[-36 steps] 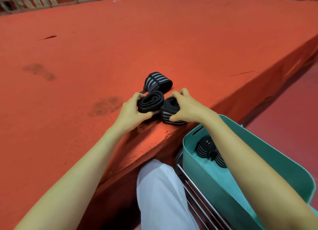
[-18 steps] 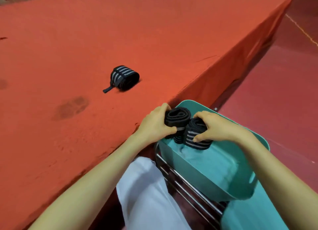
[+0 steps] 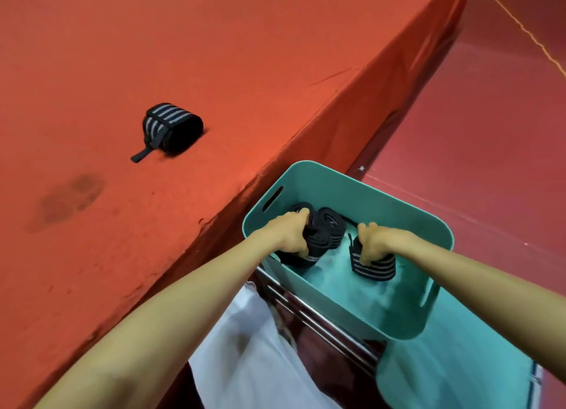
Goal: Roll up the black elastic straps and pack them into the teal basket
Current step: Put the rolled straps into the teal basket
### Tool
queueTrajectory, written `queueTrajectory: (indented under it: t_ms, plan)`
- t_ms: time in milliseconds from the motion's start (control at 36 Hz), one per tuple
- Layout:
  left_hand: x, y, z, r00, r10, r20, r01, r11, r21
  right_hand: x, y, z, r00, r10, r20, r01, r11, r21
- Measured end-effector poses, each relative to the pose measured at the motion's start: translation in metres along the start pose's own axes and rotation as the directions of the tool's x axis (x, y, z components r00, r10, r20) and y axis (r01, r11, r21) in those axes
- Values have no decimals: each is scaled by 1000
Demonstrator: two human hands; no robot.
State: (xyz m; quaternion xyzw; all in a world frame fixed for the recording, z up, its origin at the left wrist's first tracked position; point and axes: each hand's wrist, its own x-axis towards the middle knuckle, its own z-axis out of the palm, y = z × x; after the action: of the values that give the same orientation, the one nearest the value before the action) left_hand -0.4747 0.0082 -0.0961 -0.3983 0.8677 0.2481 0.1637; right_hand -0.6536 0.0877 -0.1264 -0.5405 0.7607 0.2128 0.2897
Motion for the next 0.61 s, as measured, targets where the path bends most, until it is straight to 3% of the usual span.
queueTrajectory:
  t_ms: [222, 444, 611]
  plan:
    - [13, 4, 11, 998, 0, 66, -2, 1000, 19, 21, 1, 13, 997, 19, -77, -18, 1000, 9]
    - [23, 11, 19, 997, 4, 74, -7, 999, 43, 32, -1, 24, 960, -102, -261, 113, 993, 29]
    - [25, 15, 23, 994, -5, 111, 8, 1000, -26, 35, -1, 30, 954, -87, -286, 108, 992, 58]
